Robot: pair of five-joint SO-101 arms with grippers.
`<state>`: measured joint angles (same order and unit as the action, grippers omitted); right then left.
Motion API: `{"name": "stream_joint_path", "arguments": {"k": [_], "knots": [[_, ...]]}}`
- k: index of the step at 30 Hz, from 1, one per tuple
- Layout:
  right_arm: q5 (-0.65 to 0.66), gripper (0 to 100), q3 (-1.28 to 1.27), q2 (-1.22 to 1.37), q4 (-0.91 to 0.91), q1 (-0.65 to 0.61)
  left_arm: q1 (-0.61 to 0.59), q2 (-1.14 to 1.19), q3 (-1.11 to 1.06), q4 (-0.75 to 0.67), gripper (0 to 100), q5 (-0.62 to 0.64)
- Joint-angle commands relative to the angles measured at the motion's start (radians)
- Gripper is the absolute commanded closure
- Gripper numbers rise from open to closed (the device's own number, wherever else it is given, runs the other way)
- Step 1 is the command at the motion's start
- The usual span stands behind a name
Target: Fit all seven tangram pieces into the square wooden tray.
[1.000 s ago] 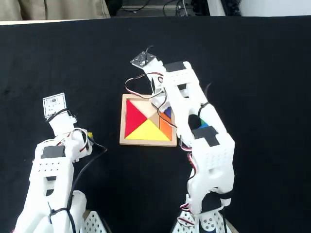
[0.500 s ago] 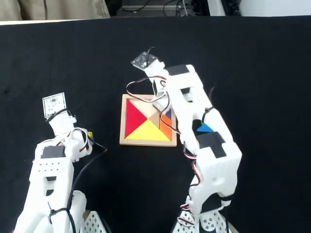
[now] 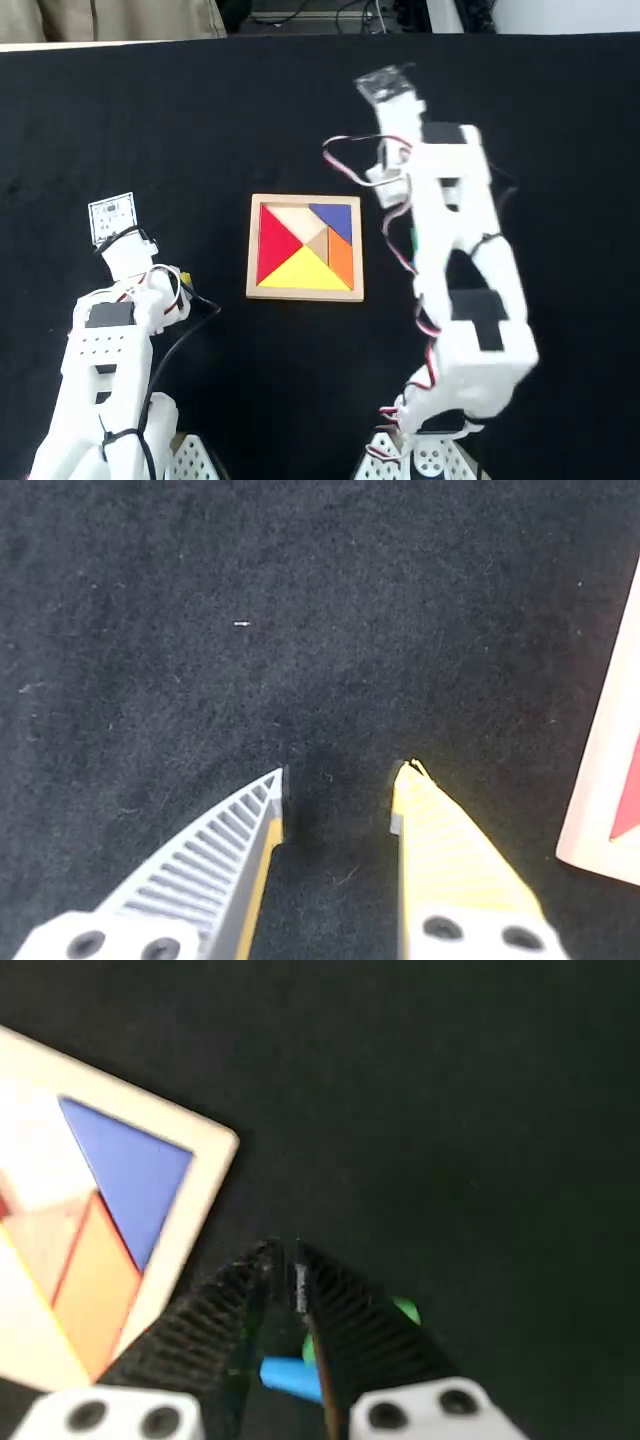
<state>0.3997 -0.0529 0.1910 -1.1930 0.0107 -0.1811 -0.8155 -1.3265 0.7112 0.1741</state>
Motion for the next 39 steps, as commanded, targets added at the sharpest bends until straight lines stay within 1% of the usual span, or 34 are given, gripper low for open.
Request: {"name": "stream_joint_path", "arguments": {"k": [1, 6, 8, 10, 12, 14, 16, 19, 20, 21, 26, 30, 34, 39], "knots": [[-0.003, 98.8, -0.082, -0.133, -0.017, 0.052, 0.015, -0.017, 0.008, -0.018, 81, -0.005], [-0.011, 98.8, -0.291, -0.222, 0.055, 0.107, 0.015, -0.017, 0.007, -0.018, 81, -0.005], [-0.058, 98.8, -0.378, -0.275, 0.081, 0.137, 0.015, -0.017, 0.007, -0.018, 81, -0.005], [-0.077, 98.8, -0.478, -0.344, 0.135, 0.170, 0.015, -0.017, 0.005, -0.017, 81, -0.005], [-0.074, 98.7, -0.564, -0.414, 0.218, 0.189, 0.015, -0.017, 0.005, -0.015, 81, -0.005], [-0.038, 98.6, -0.610, -0.452, 0.276, 0.187, 0.015, -0.017, 0.005, -0.015, 81, -0.005], [-0.015, 96.3, -0.599, -0.450, 0.272, 0.164, 0.015, -0.017, 0.005, -0.015, 81, -0.005], [-0.017, 82.5, -0.512, -0.384, 0.186, 0.133, 0.015, -0.017, 0.005, -0.017, 81, -0.005], [-0.023, 79.1, -0.470, -0.351, 0.153, 0.121, 0.015, -0.017, 0.005, -0.017, 81, -0.005], [-0.032, 78.1, -0.429, -0.311, 0.123, 0.110, 0.015, -0.017, 0.005, -0.017, 81, -0.005], [-0.074, 78.3, -0.268, -0.088, 0.041, 0.061, 0.015, -0.017, 0.005, -0.017, 81, -0.005], [-0.084, 78.3, -0.199, 0.039, 0.040, 0.071, 0.015, -0.017, 0.005, -0.017, 81, -0.005], [-0.083, 78.3, -0.188, 0.094, 0.054, 0.081, 0.015, -0.017, 0.005, -0.017, 81, -0.005], [-0.078, 78.3, -0.188, 0.104, 0.094, 0.112, 0.015, -0.017, 0.005, -0.018, 81, -0.005]]}}
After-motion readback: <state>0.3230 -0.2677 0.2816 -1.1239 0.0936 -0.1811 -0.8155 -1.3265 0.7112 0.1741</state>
